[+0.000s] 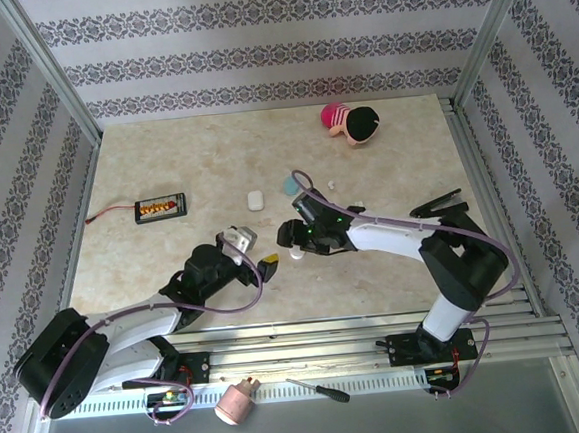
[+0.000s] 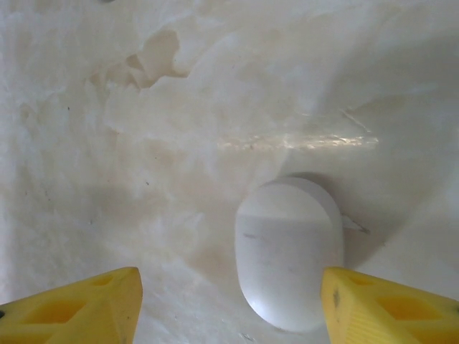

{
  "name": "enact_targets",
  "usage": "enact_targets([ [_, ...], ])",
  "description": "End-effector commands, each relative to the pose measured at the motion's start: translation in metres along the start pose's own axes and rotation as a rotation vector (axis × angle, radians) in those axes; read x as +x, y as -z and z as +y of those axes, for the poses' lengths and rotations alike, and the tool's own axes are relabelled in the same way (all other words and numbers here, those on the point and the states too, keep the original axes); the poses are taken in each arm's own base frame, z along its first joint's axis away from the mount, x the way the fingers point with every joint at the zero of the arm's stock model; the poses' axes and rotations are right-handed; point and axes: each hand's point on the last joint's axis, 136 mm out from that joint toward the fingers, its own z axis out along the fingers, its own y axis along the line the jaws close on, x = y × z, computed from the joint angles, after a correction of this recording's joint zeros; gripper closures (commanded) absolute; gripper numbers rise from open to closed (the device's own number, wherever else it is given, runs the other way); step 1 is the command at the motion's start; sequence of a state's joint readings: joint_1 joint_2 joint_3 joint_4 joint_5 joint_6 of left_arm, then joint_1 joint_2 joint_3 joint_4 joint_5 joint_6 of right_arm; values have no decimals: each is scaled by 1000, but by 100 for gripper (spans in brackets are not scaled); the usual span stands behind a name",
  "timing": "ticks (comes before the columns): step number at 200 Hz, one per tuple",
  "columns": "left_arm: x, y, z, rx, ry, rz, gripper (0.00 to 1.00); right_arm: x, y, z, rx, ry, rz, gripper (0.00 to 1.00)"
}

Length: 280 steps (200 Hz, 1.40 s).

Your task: Insert the wireless bluetooth earbuds into the charging case

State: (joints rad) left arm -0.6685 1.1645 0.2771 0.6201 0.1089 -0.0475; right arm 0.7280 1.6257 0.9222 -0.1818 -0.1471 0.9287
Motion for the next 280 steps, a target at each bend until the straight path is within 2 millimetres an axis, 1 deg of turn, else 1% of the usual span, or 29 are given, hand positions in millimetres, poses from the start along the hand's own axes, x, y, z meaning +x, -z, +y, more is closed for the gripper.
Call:
enact_targets([
  [1, 0, -8, 9, -76, 84, 66, 0, -23, 27, -15, 17, 22, -119, 31],
  [11, 4, -11, 12, -114, 109, 103, 0, -30, 38, -33, 51, 7, -155, 30],
  [27, 4, -16, 12, -172, 140, 134, 0, -41, 55, -58, 77, -11, -204, 27],
  [47, 10, -22, 11, -247, 243, 189, 0, -51, 77, -88, 129, -7, -262, 25],
  [71, 13, -31, -1, -323, 261, 262, 0, -56, 100, -111, 156, 12, -314, 24],
  [79, 14, -33, -5, -352, 268, 286, 0, -56, 105, -117, 159, 11, -328, 24],
  [100, 18, -43, -15, -415, 362, 338, 0, -53, 115, -131, 164, 11, -351, 23],
  [115, 21, -54, -24, -433, 394, 374, 0, -51, 119, -138, 159, 7, -359, 23],
  [121, 25, -59, -28, -437, 396, 398, 0, -50, 121, -141, 156, 4, -364, 23],
  [135, 30, -71, -38, -417, 391, 441, 0, -48, 122, -146, 150, -2, -361, 23],
  [153, 36, -80, -41, -430, 396, 471, 0, -43, 122, -152, 143, -6, -347, 23],
  [178, 39, -86, -38, -456, 391, 475, 3, -38, 124, -155, 129, -3, -344, 23],
  [183, 39, -88, -39, -453, 386, 479, 4, -37, 124, -156, 128, -6, -346, 23],
  [196, 43, -92, -41, -451, 374, 495, 12, -36, 125, -158, 125, -9, -351, 23],
  [228, 51, -97, -41, -485, 354, 557, 22, -33, 127, -162, 122, -21, -359, 23],
  [250, 51, -98, -39, -490, 350, 552, 34, -31, 128, -164, 118, -27, -364, 23],
  [280, 59, -96, -39, -496, 356, 571, 36, -31, 130, -164, 115, -34, -372, 23],
])
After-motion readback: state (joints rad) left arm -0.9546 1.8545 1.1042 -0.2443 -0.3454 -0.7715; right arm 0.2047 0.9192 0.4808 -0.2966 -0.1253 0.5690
